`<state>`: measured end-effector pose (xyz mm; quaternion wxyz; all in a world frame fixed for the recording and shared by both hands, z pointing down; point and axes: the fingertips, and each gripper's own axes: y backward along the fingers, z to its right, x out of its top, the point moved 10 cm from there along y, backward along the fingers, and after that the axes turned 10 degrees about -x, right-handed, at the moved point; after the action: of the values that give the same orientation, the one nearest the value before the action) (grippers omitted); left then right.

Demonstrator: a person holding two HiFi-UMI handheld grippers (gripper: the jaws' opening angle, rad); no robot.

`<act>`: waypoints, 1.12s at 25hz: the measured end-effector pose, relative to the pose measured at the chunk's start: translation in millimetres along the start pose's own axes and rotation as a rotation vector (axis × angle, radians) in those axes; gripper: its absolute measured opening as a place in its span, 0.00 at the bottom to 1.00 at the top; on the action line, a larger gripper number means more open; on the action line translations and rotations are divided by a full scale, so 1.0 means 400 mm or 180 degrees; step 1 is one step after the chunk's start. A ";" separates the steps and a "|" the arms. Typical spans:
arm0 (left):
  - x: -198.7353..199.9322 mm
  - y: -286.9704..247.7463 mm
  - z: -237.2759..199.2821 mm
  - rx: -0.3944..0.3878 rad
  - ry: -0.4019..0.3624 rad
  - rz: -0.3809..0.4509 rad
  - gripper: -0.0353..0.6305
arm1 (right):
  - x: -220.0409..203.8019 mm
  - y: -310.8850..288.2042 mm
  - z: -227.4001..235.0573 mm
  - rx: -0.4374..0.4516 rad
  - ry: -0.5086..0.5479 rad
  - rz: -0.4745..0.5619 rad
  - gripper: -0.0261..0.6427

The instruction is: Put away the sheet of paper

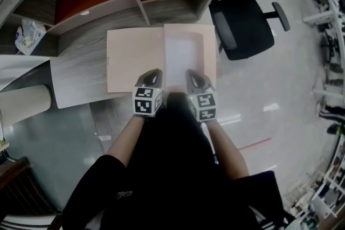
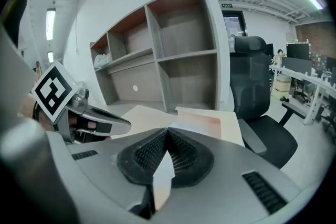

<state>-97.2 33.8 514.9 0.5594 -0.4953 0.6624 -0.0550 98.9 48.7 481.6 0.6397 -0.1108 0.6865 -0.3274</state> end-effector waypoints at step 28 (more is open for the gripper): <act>0.015 0.316 0.133 0.0087 -0.0720 0.1174 0.12 | 0.094 0.252 -0.175 -0.0325 0.0309 0.1043 0.06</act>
<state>-129.5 118.6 411.8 0.6374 -0.3611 0.6740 0.0952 53.2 125.5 389.5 0.6442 -0.0139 0.7411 -0.1884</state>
